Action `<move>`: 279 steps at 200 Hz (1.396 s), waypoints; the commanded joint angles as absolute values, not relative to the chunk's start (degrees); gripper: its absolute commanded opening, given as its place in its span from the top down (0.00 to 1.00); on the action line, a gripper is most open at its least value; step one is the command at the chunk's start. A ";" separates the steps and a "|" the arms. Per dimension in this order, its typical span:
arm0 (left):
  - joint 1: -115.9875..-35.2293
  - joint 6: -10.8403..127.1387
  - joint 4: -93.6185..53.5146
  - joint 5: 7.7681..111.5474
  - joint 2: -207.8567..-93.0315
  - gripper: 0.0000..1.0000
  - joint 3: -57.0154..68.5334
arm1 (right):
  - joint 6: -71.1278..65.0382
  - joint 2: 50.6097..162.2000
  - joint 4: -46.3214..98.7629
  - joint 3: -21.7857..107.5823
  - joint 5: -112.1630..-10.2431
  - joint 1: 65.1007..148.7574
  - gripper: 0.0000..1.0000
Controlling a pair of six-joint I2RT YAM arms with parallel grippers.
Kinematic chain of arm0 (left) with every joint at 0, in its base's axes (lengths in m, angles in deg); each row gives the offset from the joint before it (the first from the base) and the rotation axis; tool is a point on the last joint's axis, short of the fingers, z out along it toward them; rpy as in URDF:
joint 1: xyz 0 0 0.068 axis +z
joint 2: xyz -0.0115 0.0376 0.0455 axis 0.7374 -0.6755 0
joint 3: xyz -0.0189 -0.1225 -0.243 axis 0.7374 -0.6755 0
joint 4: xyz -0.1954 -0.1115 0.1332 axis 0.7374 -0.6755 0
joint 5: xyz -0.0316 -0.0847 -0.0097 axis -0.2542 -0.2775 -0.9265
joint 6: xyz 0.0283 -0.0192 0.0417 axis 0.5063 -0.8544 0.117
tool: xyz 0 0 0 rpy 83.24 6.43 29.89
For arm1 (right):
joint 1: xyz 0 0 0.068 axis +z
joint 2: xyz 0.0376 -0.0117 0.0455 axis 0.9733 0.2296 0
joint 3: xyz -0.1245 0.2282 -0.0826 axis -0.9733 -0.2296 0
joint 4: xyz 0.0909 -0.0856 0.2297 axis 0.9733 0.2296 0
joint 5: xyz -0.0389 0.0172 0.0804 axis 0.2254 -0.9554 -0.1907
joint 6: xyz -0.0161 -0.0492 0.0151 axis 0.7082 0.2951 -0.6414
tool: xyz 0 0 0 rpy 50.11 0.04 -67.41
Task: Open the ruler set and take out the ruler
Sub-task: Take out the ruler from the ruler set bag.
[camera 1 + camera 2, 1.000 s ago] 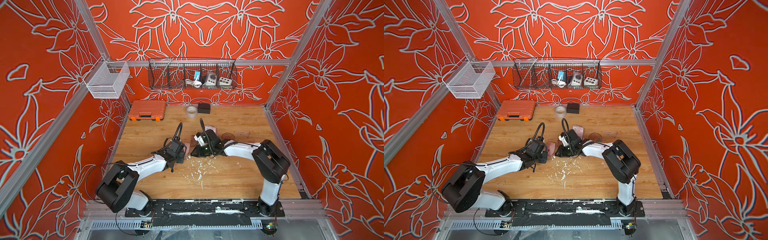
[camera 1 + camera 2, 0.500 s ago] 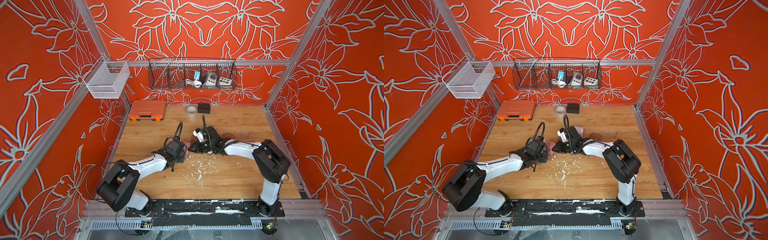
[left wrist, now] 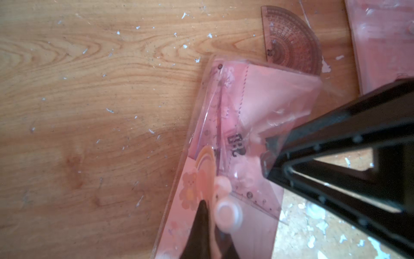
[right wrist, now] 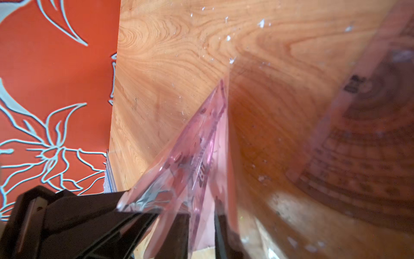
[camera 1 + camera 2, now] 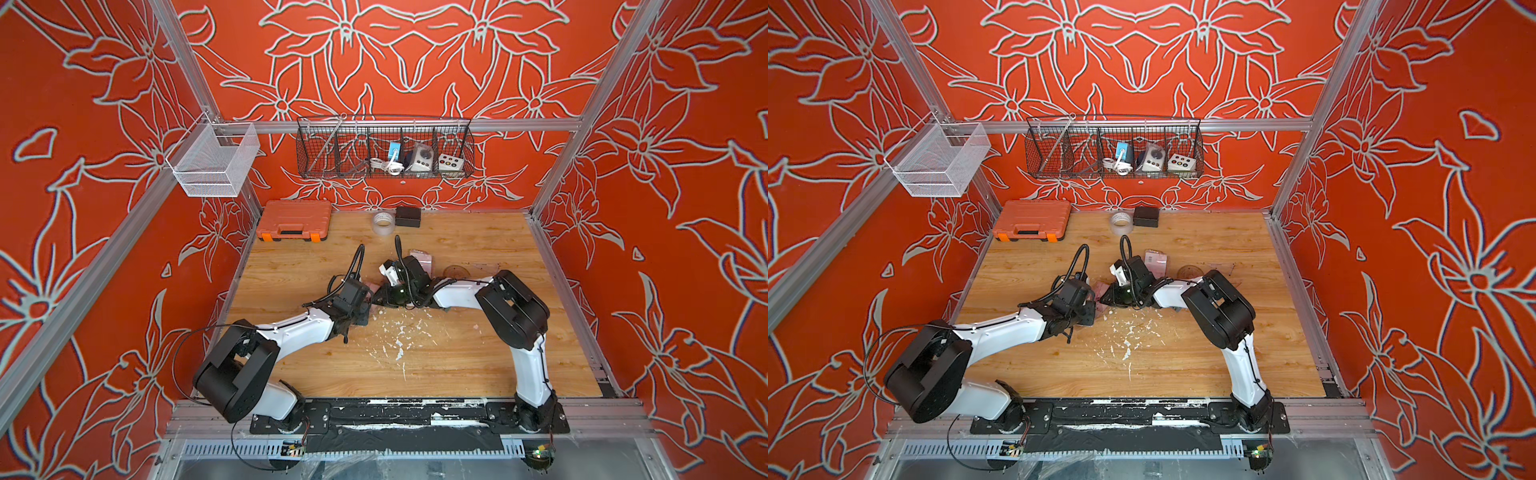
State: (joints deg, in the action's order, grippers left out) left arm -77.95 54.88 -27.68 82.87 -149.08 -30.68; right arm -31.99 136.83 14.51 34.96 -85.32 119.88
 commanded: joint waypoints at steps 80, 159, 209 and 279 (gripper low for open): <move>-78.27 53.35 -29.20 83.70 -148.29 1.00 -31.90 | -36.20 138.97 12.71 36.81 -89.79 120.24 0.93; -78.27 51.34 -33.00 87.07 -150.74 1.00 -29.96 | -37.72 132.27 19.35 35.28 -90.54 118.49 1.00; -78.27 50.69 -34.10 88.10 -151.69 1.00 -29.19 | -39.43 131.18 18.81 34.31 -91.98 117.86 1.00; -76.48 50.41 -35.64 88.32 -150.74 1.00 -28.56 | -33.79 120.02 26.12 31.08 -93.45 113.67 1.00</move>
State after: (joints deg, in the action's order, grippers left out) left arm -77.60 51.45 -31.65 88.53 -150.85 -28.04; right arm -36.51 124.83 23.18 32.80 -91.99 116.50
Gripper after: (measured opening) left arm 0.047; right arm 0.041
